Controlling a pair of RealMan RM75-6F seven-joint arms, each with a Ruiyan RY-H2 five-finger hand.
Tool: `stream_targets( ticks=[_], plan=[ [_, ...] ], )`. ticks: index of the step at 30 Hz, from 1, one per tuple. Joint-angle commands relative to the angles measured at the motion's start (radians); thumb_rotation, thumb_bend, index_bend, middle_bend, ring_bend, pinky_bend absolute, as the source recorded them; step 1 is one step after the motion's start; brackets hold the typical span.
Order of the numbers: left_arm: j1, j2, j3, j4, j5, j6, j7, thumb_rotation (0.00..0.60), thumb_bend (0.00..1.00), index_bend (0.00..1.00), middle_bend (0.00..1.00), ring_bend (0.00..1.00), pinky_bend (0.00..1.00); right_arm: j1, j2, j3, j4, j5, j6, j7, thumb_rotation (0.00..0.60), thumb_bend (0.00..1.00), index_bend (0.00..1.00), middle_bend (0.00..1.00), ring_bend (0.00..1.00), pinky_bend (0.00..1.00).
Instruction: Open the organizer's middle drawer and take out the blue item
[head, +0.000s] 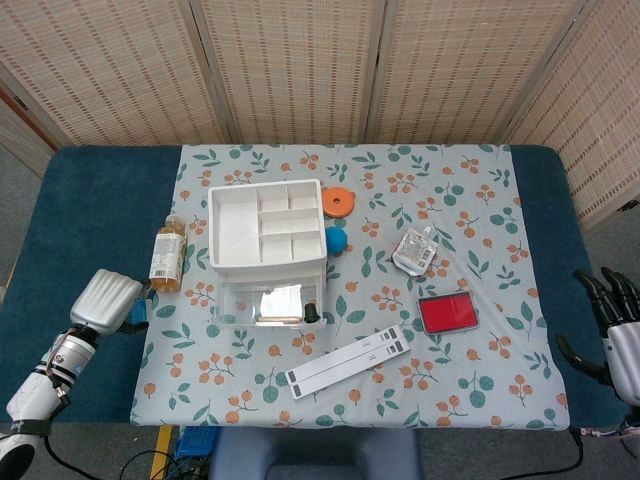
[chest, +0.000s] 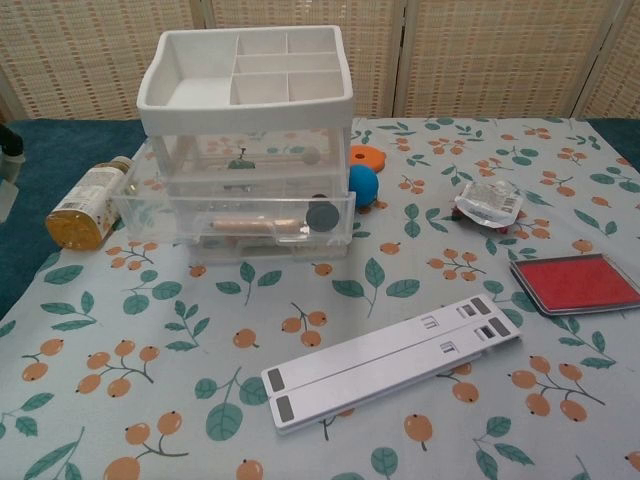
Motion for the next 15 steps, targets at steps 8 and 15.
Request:
stream_targets(
  ticks=[8,15],
  plan=[
    [-0.007,-0.138,0.012,0.062,-0.012,-0.098,0.015,0.600,0.14,0.53,0.90,1.00,1.00,-0.010,0.005,-0.003,-0.009,0.004,0.012,-0.010,0.600,0.33,0.00,0.14,0.05,0.04],
    [-0.020,-0.201,-0.008,0.091,-0.028,-0.118,0.029,0.600,0.14,0.50,0.90,1.00,1.00,-0.017,0.010,-0.003,-0.012,0.007,0.021,-0.012,0.600,0.33,0.00,0.14,0.05,0.04]
  ],
)
